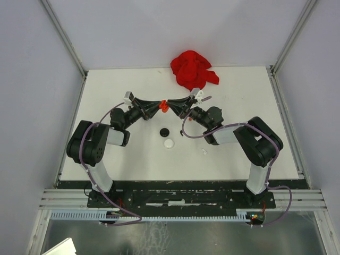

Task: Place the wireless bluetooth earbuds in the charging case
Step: Place the earbud in the charging case.

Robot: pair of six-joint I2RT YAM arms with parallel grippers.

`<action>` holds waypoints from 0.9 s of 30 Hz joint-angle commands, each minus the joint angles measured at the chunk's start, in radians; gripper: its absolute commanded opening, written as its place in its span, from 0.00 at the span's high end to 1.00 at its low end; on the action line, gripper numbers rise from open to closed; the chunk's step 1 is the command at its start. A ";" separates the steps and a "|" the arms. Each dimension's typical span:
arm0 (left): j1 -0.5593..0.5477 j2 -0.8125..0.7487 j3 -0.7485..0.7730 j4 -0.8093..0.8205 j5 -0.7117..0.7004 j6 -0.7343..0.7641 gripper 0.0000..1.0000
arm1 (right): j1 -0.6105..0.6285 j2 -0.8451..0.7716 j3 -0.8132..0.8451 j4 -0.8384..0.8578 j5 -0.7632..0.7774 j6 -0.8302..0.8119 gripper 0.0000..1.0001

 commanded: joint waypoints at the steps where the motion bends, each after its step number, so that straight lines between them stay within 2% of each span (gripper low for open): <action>1: -0.004 0.004 0.020 0.116 -0.017 -0.059 0.97 | 0.004 -0.013 -0.018 0.046 -0.010 -0.005 0.98; 4: -0.004 0.011 0.022 0.129 -0.026 -0.069 0.97 | 0.005 -0.016 -0.022 0.047 -0.014 -0.004 0.98; 6: -0.004 0.012 0.024 0.131 -0.029 -0.071 0.97 | 0.004 -0.017 -0.024 0.046 -0.014 0.000 0.93; 10: -0.003 0.014 0.026 0.128 -0.029 -0.067 0.97 | 0.004 -0.019 -0.023 0.045 -0.017 0.012 0.75; 13: -0.004 0.013 0.019 0.114 -0.025 -0.054 0.97 | 0.005 -0.026 -0.018 0.046 -0.007 0.021 0.55; 16: -0.003 0.017 0.007 0.110 -0.025 -0.045 0.97 | 0.004 -0.044 -0.012 0.047 0.013 0.034 0.42; 24: -0.003 0.052 -0.021 0.093 -0.033 -0.005 0.97 | -0.022 -0.145 -0.035 0.040 0.085 0.084 0.36; 25: -0.003 0.055 -0.023 0.092 -0.036 -0.002 0.97 | -0.024 -0.167 -0.049 0.022 0.118 0.085 0.37; 27: -0.003 0.059 -0.025 0.089 -0.041 0.004 0.97 | -0.024 -0.247 -0.063 -0.118 0.221 0.089 0.44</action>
